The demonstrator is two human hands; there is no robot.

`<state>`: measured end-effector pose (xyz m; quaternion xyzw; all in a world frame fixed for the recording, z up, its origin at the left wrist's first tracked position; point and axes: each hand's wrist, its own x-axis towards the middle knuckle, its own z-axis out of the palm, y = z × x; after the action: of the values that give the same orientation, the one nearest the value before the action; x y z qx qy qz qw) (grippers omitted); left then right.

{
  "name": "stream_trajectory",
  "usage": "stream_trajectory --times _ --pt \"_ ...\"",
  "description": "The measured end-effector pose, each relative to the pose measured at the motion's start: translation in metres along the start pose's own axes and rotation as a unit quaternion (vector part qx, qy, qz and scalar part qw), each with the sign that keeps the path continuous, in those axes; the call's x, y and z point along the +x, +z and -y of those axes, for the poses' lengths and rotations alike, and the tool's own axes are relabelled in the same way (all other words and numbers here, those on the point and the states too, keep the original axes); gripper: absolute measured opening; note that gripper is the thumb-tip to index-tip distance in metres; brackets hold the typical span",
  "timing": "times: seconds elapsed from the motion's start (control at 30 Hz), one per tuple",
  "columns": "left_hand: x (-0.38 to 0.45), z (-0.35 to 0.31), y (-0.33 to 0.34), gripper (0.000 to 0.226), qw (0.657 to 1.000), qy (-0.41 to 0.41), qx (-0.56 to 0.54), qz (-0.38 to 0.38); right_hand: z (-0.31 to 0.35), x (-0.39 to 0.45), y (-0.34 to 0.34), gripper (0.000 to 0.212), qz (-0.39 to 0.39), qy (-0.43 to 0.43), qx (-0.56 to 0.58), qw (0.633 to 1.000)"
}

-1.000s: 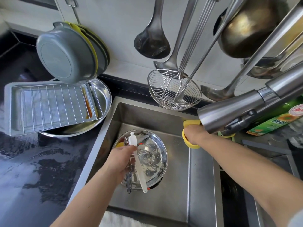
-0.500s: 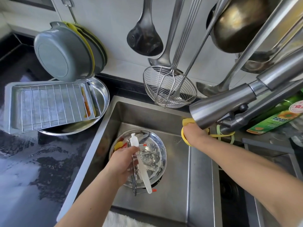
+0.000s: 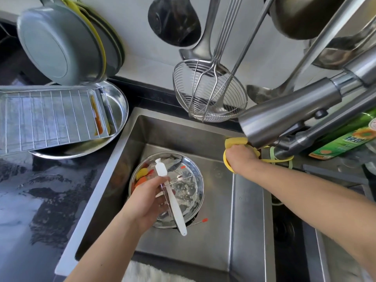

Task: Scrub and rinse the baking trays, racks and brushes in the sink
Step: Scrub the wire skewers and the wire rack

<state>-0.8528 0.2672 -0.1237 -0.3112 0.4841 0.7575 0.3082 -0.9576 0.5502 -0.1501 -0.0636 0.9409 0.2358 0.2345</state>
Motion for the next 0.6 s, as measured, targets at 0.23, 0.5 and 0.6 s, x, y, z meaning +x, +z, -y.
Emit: stream_trajectory --times 0.23,0.5,0.6 --pt "0.003 0.011 -0.006 0.019 1.0 -0.003 -0.012 0.003 0.003 -0.002 -0.002 0.022 0.009 0.014 -0.026 1.0" --pt "0.004 0.013 -0.01 0.011 0.999 0.003 -0.042 0.007 -0.003 -0.007 -0.004 0.017 0.004 0.025 0.084 0.996" --pt "0.005 0.013 -0.012 0.012 0.999 0.003 -0.053 0.004 -0.005 -0.01 -0.021 0.027 0.072 0.0 0.189 0.979"
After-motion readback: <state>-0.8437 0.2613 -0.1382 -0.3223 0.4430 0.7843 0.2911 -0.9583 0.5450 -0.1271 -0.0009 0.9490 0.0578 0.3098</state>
